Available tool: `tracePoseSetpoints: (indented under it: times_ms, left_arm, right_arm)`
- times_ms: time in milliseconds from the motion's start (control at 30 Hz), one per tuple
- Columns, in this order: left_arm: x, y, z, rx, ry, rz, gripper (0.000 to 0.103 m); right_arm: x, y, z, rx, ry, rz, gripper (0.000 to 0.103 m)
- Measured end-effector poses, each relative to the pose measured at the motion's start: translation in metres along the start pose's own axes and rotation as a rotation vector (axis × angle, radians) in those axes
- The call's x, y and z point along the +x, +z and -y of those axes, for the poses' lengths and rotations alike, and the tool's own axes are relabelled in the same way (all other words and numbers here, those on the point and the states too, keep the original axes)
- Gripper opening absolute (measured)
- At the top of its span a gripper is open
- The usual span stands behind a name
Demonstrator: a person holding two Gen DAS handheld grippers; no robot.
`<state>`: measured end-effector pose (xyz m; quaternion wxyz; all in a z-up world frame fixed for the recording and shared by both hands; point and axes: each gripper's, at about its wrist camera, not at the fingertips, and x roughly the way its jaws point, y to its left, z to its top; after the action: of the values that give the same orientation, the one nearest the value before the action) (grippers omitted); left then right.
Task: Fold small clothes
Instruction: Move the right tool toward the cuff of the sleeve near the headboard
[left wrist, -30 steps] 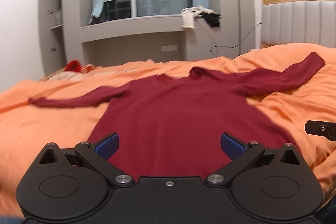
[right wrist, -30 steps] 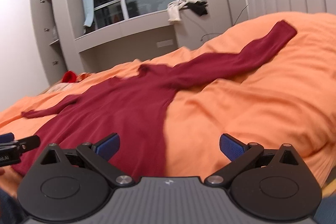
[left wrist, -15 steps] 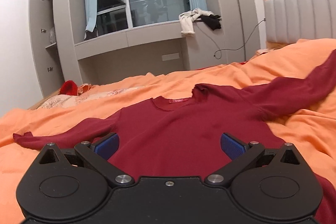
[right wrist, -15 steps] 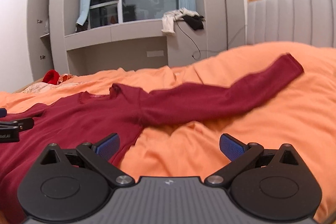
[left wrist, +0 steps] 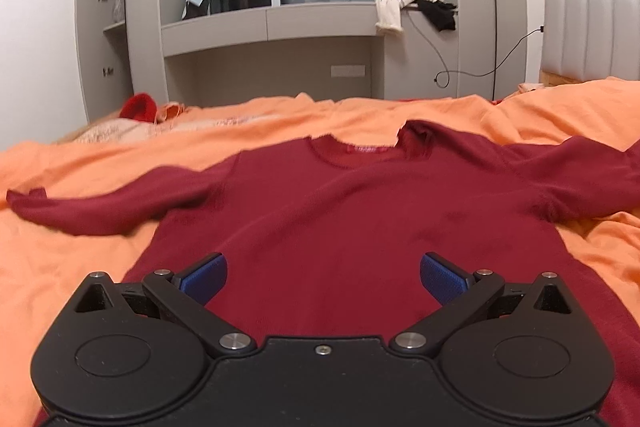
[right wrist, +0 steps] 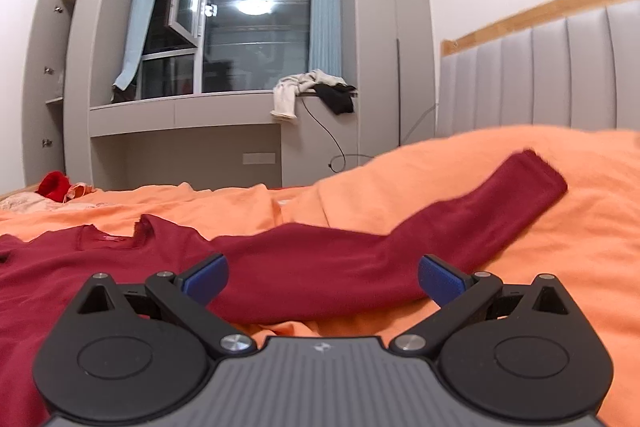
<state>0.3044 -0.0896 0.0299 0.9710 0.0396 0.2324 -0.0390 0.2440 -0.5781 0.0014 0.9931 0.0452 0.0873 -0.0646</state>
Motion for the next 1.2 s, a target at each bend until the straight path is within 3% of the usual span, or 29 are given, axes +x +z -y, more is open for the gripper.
tracePoseSetpoints:
  times_ms: [133, 400, 667, 800, 1200]
  left_arm:
    - [0.005, -0.009, -0.005, -0.004, 0.004, -0.029, 0.103]
    - [0.019, -0.024, -0.012, -0.035, -0.008, -0.101, 0.103]
    - [0.018, -0.029, -0.011, -0.031, -0.006, -0.096, 0.103]
    - [0.019, -0.03, -0.01, -0.025, -0.002, -0.095, 0.103]
    - [0.019, -0.032, -0.007, -0.007, 0.01, -0.09, 0.103]
  right_arm:
    - [0.007, -0.014, 0.019, 0.098, 0.031, -0.049, 0.103]
    - [0.015, -0.021, 0.026, 0.094, -0.024, -0.092, 0.103]
    - [0.021, -0.024, 0.01, 0.006, -0.075, -0.171, 0.103]
    - [0.027, -0.029, 0.011, 0.027, -0.109, -0.223, 0.103]
    - [0.03, -0.032, 0.017, 0.045, -0.083, -0.256, 0.103]
